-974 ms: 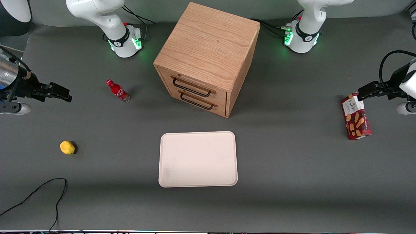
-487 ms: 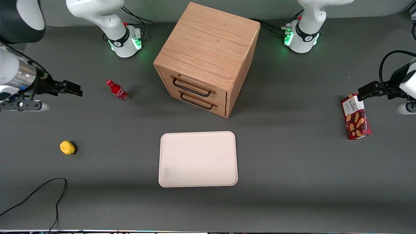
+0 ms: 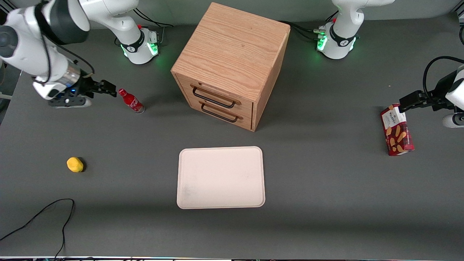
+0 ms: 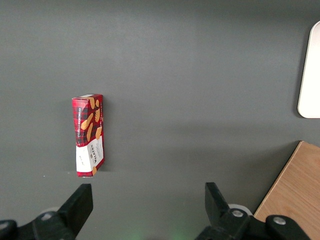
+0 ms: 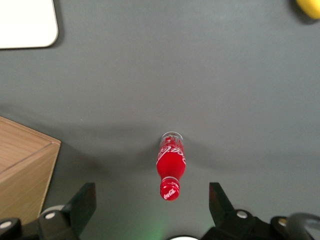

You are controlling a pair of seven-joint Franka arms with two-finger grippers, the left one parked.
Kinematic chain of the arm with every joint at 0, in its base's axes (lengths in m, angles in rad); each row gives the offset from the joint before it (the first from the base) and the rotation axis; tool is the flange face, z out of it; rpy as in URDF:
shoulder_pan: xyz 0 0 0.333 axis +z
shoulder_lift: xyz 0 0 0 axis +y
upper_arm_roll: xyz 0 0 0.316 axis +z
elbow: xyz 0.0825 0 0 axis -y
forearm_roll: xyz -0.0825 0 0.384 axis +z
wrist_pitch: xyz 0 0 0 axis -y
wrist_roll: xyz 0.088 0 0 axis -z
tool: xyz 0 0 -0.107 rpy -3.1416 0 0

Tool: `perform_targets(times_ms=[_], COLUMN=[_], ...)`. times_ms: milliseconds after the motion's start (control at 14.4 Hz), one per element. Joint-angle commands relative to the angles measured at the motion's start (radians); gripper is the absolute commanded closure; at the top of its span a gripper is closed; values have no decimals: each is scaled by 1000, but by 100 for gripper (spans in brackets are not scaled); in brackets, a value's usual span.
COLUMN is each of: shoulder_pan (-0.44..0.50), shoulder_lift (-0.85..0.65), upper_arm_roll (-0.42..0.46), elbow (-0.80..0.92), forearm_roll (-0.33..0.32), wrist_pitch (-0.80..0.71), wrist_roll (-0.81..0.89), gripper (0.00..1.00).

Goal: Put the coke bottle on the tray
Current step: 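Move the open right gripper over the red Coca-Cola bottle, then lower the right gripper and close it around the bottle's neck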

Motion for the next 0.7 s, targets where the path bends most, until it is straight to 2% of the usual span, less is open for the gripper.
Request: perform_targets(times_ms=[0,278,626], shoulder_pan=[6,8,8], shoulder_lift=[-57,-51,-41], upper_arm_roll=[1,6,6], elbow=[-151,-252,-300], forearm_roll=[-48,-67,-67], wrist_pitch=[131,209,225], wrist_roll=[14,14,14], gripper=[0,0,0])
